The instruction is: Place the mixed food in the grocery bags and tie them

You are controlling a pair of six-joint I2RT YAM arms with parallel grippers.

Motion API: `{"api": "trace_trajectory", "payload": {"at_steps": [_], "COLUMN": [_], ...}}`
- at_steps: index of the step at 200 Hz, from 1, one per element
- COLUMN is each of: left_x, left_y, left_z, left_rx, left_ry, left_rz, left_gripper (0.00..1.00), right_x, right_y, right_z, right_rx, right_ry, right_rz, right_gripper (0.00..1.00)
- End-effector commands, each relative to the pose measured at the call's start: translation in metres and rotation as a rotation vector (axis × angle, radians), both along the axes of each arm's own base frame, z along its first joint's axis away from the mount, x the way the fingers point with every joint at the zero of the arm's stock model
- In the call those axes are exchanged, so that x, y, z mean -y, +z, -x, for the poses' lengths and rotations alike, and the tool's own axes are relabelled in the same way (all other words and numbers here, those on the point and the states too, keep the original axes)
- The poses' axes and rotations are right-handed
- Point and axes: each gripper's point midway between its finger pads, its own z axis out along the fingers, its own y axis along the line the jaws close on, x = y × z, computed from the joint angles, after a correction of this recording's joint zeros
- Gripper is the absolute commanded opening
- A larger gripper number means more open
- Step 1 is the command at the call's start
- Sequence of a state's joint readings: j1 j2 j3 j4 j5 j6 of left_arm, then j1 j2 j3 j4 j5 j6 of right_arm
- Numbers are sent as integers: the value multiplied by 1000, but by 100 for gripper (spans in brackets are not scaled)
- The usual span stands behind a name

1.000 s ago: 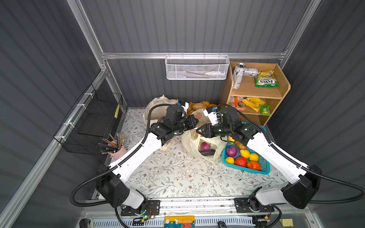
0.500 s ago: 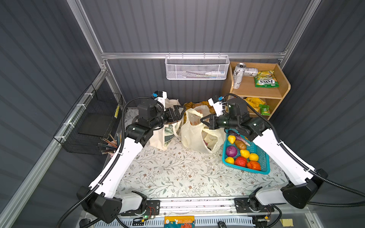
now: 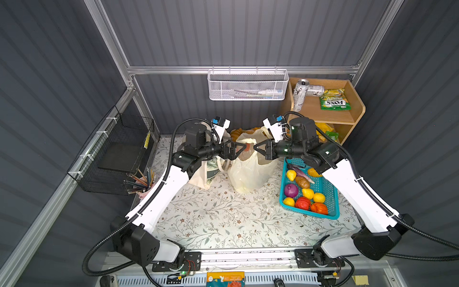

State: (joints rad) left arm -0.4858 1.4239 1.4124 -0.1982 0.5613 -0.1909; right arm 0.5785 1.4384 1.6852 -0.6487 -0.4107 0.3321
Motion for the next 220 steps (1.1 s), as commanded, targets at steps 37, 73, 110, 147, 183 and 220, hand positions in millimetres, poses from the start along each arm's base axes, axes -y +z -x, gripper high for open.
{"api": "trace_trajectory", "payload": {"at_steps": [37, 73, 110, 147, 183, 220], "left_x": [52, 41, 30, 41, 53, 59], "left_y": [-16, -53, -72, -51, -43, -47], "left_z": [45, 29, 3, -8, -7, 7], "left_rx": [28, -11, -16, 6, 4, -4], "left_ry": [-232, -53, 113, 109, 43, -56], "left_rz": [47, 54, 83, 166, 217, 166], "left_gripper": [100, 97, 81, 80, 30, 0], "right_x": [-3, 0, -3, 0, 4, 26], "right_y": [-18, -15, -13, -18, -17, -6], "right_z": [-10, -14, -10, -7, -7, -12], "right_rx": [-35, -24, -33, -39, -28, 37], "right_ry": [-17, -58, -45, -55, -66, -93], "right_rz": [14, -10, -44, -48, -49, -32], "right_gripper": [0, 0, 0, 0, 9, 61]}}
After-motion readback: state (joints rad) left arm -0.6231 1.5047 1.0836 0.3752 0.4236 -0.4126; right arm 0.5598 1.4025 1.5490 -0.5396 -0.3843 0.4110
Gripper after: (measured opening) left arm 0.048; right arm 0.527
